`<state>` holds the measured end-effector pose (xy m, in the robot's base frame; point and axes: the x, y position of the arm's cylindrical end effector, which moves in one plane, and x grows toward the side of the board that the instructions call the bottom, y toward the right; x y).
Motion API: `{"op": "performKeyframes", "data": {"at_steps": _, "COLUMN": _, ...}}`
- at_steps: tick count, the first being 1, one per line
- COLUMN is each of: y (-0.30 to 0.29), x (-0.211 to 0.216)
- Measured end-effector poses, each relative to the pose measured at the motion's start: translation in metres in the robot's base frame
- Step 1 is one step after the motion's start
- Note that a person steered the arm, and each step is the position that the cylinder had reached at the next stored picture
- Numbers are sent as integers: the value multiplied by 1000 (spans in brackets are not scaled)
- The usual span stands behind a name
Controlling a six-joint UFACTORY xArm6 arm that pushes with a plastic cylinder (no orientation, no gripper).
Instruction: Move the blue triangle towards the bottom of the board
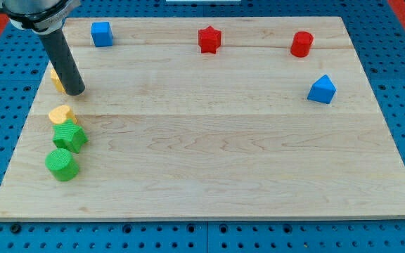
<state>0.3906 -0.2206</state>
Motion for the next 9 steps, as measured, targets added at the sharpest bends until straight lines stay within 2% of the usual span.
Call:
{"op": "performKeyframes", "data": {"at_steps": 1, "y": 1, "x": 0}}
{"op": "performKeyframes", "data": {"at_steps": 2, "y": 41, "x": 3}}
{"op": "performKeyframes", "data": {"at_steps": 4, "y": 143, "x": -14}}
{"op": "performKeyframes", "data": {"at_steps": 6, "y": 319, "x": -22}}
{"op": "performKeyframes", "data": {"at_steps": 7, "y": 379, "x": -26}}
{"op": "performKeyframes", "data": {"at_steps": 8, "y": 419, "x": -29}}
{"op": "performKeyframes", "data": {"at_steps": 9, "y": 437, "x": -12}}
